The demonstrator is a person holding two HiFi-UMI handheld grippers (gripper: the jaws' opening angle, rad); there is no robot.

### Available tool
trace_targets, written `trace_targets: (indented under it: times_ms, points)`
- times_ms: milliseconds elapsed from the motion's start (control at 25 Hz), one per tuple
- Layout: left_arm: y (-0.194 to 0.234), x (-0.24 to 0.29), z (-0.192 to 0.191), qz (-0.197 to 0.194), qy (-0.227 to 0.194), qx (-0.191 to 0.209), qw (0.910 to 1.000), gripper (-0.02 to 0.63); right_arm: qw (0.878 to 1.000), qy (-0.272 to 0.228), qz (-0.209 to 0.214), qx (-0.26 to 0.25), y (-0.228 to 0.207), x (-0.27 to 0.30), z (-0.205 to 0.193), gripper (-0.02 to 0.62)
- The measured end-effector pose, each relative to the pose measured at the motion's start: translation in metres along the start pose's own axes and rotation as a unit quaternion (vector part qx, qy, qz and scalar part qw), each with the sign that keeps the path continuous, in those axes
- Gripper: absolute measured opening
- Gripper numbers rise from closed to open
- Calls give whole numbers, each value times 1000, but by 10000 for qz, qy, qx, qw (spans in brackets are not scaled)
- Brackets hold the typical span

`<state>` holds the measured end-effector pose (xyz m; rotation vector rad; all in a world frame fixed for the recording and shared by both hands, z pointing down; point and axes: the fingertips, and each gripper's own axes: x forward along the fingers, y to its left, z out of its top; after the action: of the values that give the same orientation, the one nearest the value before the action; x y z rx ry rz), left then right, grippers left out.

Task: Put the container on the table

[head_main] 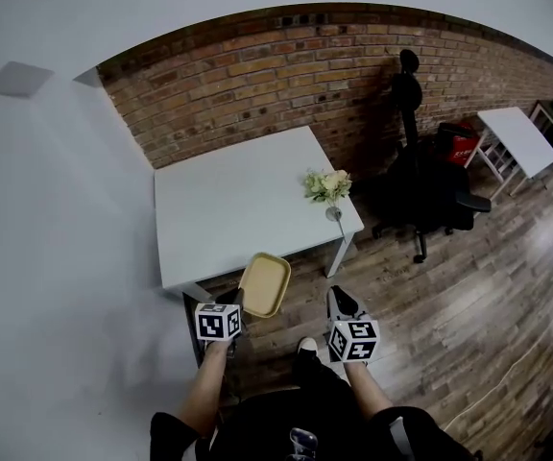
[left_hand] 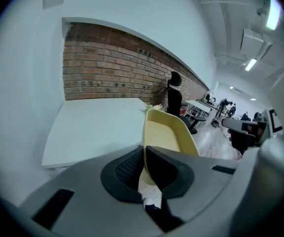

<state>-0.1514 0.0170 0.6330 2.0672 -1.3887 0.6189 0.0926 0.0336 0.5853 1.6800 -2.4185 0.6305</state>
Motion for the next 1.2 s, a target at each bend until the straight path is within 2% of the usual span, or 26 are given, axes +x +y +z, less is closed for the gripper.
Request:
trace_targets:
  times_ms: [520,840,1200]
  points:
    - [15,59,58,263,-39,-149,9995,28,9995,37,322,-53,-40,86,41,25]
    - [32,78,67,425,6,-337,9985,29,9983,172,545,-148,-44,124,51,25]
    - [32,100,81,362,5,-454,9983,28,9977,302,570,-216,-56,144,57,25]
